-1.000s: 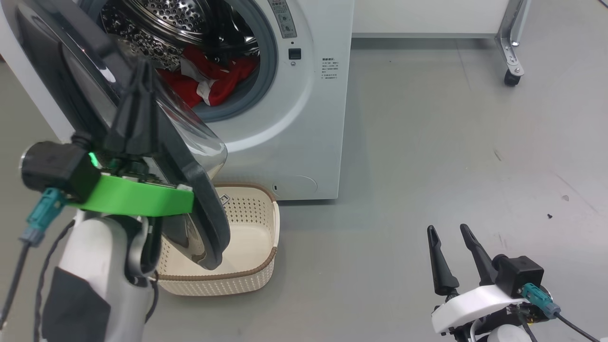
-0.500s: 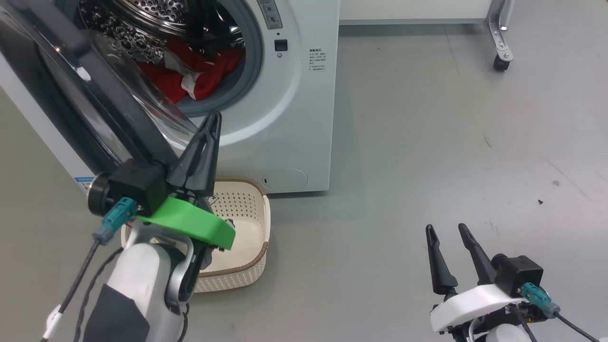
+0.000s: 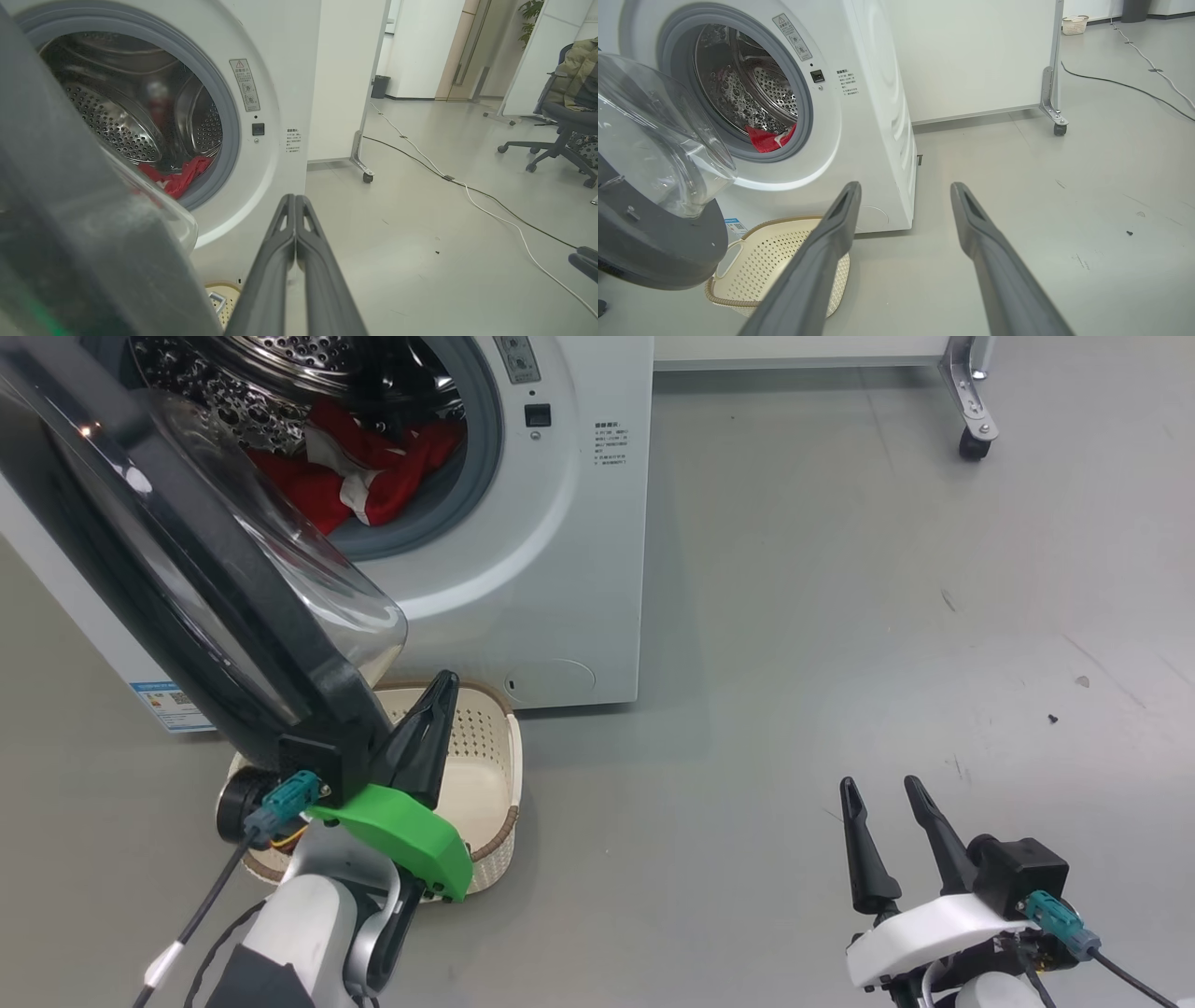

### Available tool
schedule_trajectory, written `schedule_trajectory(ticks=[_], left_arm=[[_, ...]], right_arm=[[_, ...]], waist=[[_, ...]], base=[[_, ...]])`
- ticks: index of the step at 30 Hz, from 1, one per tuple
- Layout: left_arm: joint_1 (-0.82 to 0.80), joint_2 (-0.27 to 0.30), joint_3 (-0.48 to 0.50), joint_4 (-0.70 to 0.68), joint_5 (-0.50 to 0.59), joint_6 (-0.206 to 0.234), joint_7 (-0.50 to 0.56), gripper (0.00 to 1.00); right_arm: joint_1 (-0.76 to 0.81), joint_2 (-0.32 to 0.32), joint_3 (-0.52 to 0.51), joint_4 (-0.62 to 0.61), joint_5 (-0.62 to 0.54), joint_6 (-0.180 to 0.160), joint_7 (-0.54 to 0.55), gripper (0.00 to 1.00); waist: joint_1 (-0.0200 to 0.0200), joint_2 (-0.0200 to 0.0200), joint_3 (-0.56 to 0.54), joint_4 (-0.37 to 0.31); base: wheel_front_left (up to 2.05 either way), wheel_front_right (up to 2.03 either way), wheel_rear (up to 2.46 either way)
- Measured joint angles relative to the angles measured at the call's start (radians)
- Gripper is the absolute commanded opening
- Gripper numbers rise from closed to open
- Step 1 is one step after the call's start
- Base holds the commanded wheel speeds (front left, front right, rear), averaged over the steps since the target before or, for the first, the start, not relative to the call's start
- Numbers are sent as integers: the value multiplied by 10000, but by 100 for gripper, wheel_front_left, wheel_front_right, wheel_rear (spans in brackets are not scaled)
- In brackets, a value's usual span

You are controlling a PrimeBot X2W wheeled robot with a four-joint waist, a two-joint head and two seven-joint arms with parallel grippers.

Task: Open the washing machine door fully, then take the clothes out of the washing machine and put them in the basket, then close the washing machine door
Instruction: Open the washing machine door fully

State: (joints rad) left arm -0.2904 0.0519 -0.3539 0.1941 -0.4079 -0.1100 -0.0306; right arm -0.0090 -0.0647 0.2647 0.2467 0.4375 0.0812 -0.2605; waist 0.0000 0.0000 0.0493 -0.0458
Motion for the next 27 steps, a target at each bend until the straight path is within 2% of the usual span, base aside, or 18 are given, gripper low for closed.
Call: schedule_trajectory(ticks=[12,27], left_arm=[[94,-12,460,1039,-161,343,31,0],[10,-128,483,1653,-240,343,-249,0]], right_arm=[[-22,36,-31,94,-2,58,0,100],[-21,81,-257,203,-6,102,0,100]], waist=[[0,0,75,-140],[0,0,24,-16]], base=[[0,0,0],[0,0,0]])
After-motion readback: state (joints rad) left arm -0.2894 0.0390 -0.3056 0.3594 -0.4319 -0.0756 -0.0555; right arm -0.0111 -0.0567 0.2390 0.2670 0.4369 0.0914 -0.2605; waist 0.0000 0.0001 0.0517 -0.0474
